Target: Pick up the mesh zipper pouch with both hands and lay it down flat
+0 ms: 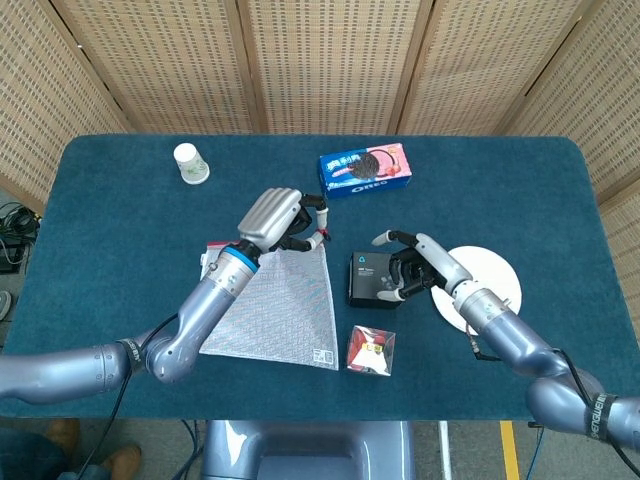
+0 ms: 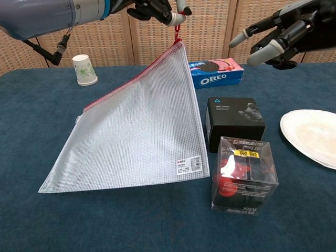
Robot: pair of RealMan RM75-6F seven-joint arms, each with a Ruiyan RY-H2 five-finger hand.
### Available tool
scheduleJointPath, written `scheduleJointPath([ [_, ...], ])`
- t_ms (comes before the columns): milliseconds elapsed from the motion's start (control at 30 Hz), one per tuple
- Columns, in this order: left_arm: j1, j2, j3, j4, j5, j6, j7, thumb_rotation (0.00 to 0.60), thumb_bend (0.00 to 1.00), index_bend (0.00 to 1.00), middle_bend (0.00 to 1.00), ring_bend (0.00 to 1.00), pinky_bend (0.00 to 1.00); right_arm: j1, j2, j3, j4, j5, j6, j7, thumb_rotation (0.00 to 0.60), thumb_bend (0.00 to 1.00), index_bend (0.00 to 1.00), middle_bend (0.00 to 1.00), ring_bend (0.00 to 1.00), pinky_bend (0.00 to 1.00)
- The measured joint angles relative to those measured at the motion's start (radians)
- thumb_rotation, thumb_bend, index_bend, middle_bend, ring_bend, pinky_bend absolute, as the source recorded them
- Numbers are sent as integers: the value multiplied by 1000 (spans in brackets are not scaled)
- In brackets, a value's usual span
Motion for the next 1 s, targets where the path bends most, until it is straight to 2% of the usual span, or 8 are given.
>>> scheduleJointPath([
  [133, -4, -17, 2, 24, 6, -5, -31, 600, 723, 680, 1000, 991, 1000, 67, -49, -1, 38, 120, -26, -1, 600, 6, 292, 762, 759, 861],
  [333, -6, -47, 1, 59, 22, -11, -91, 600, 723, 681, 1000, 991, 1000, 153, -137, -28, 95, 235, -13, -39, 600, 12, 296, 762, 759, 861],
  [533, -7, -60, 8, 73, 42, -8, -109, 600, 723, 680, 1000, 991, 1000, 204, -203, -44, 139, 322, 5, -66, 600, 82, 326, 768, 760, 861],
  [633, -9, -63, 9, 79, 43, -8, -114, 600, 723, 680, 1000, 991, 1000, 218, -226, -34, 150, 357, 12, -64, 600, 92, 353, 783, 774, 878],
  [833, -12, -64, 10, 81, 47, -3, -118, 600, 723, 681, 1000, 991, 1000, 239, -254, -10, 171, 397, 31, -63, 600, 120, 403, 835, 833, 998],
  [1000, -11, -61, 11, 79, 45, 0, -120, 600, 724, 681, 1000, 991, 1000, 258, -266, 3, 171, 429, 59, -77, 600, 120, 443, 856, 846, 1000],
])
